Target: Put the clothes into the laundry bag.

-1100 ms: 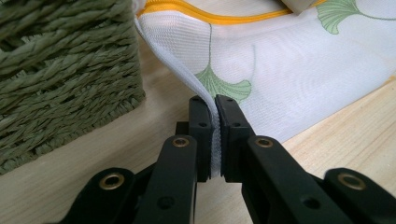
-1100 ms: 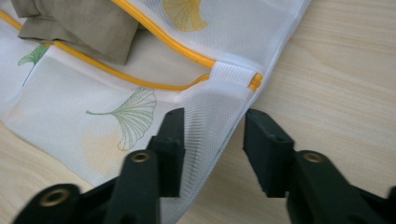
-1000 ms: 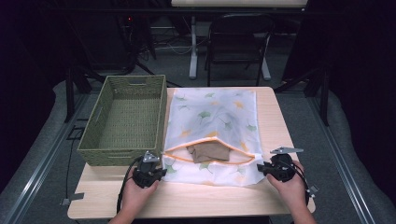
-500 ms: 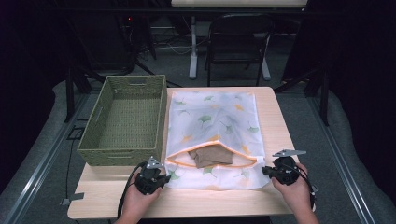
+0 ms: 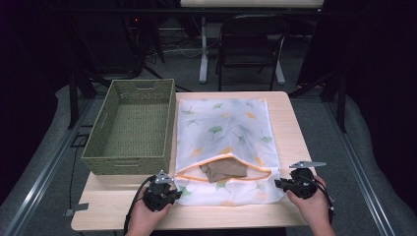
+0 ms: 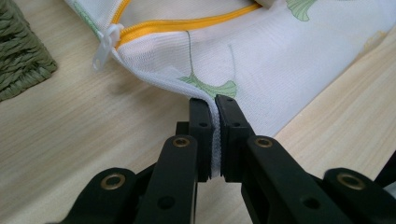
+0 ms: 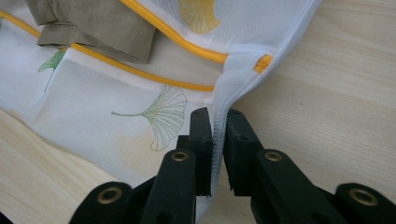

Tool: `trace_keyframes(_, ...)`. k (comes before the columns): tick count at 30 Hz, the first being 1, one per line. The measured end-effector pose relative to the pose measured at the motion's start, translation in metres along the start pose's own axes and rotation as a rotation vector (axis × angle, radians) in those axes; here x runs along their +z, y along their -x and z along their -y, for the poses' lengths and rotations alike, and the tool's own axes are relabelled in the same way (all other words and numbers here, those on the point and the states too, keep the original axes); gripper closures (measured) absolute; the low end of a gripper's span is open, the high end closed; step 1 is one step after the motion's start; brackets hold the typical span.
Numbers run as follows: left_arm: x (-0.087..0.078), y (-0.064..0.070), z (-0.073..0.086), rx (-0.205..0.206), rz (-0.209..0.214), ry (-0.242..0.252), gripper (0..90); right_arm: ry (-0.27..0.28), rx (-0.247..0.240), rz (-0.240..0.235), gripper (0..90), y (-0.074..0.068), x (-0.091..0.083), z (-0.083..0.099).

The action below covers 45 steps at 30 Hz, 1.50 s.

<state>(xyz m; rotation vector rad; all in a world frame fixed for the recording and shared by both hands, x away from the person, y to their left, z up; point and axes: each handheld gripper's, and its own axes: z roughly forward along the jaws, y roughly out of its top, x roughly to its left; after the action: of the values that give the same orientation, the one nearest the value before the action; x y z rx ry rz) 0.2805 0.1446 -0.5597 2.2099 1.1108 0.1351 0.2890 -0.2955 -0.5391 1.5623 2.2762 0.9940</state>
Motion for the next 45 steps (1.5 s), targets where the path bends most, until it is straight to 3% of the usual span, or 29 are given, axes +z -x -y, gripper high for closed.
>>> trace_keyframes(10,0.002,-0.003,0.000,-0.006,-0.014,-0.013,86.3,0.024,0.039,-0.006,62.1,0.009,0.011,-0.004)
trace_keyframes(17,0.002,-0.004,0.001,0.003,-0.019,-0.016,86.3,0.040,0.069,-0.007,58.4,0.018,0.017,-0.013)
trace_keyframes(21,0.003,-0.005,0.002,-0.015,-0.013,-0.009,85.7,0.044,0.070,-0.004,58.1,0.019,0.023,-0.019)
trace_keyframes(27,0.005,-0.009,0.000,-0.051,0.007,0.017,75.7,0.055,0.071,0.004,61.6,0.022,0.024,-0.023)
trace_keyframes(34,0.013,-0.014,-0.010,-0.073,0.025,0.030,62.2,0.057,0.092,0.000,59.0,0.027,0.024,-0.023)
trace_keyframes(39,0.019,-0.018,-0.016,-0.067,0.012,0.009,58.5,0.059,0.097,-0.008,56.2,0.029,0.023,-0.023)
trace_keyframes(45,0.021,-0.022,-0.022,-0.080,-0.011,0.017,53.8,0.077,0.120,0.000,51.9,0.030,0.021,-0.024)
